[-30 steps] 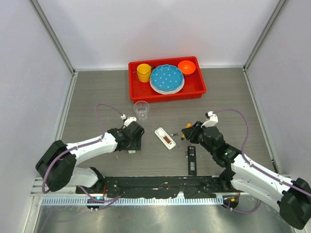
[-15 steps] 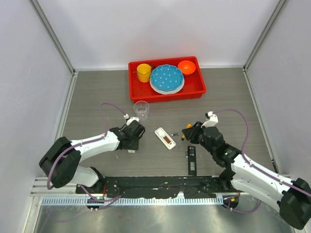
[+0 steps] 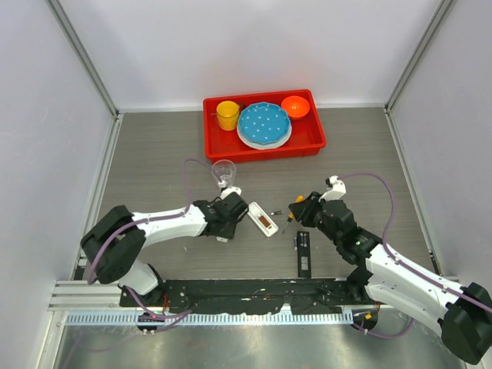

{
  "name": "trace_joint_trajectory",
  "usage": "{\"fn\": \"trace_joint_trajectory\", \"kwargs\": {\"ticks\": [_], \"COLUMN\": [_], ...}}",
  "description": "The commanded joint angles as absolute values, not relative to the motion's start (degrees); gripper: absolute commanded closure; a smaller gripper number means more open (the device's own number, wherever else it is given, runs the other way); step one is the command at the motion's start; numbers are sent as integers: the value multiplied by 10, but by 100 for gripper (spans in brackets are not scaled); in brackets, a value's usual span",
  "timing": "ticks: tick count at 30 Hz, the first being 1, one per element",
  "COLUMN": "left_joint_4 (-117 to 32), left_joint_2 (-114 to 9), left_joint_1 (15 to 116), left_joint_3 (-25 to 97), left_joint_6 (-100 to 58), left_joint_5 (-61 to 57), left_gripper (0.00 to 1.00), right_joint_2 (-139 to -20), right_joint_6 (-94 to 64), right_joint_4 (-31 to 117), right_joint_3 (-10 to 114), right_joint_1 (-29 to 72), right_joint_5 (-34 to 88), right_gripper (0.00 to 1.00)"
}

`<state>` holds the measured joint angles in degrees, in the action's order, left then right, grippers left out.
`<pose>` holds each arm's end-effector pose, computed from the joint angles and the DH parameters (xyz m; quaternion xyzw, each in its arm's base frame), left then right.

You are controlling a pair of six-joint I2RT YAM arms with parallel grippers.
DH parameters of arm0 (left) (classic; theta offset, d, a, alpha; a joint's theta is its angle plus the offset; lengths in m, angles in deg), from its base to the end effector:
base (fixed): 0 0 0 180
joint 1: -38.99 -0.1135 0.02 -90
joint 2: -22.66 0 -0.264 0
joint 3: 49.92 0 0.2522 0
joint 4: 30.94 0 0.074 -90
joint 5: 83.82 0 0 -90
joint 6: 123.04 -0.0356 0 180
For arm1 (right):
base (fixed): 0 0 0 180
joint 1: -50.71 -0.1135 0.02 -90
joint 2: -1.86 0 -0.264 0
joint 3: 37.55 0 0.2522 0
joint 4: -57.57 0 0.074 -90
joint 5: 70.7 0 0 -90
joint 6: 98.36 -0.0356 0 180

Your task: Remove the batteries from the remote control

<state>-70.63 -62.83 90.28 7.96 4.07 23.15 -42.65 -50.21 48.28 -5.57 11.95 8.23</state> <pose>0.1735 -0.1998 0.1601 0.0909 0.9659 -0.0320 0.2404 0.1439 0.1068 0.2034 0.0763 0.8225 0.3000 0.4771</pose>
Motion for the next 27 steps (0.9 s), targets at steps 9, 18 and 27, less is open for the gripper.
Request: {"fn": "trace_joint_trajectory", "kwargs": {"ticks": [9, 18, 27], "left_joint_4": [-642, -632, -605], "left_joint_2": [-778, -854, -914], "left_joint_1": [994, 1036, 1053], "left_joint_3": [239, 331, 407], "left_joint_6": [49, 46, 46], "left_joint_5": [163, 130, 82], "left_gripper": [97, 98, 98], "right_joint_2": [-372, -327, -300], "right_joint_6": [-481, -474, -468], "right_joint_4": [449, 392, 349], "right_joint_3": [-21, -15, -5], "right_joint_1": [127, 129, 132], "right_joint_5": [60, 38, 22], "right_gripper": [99, 99, 99]}}
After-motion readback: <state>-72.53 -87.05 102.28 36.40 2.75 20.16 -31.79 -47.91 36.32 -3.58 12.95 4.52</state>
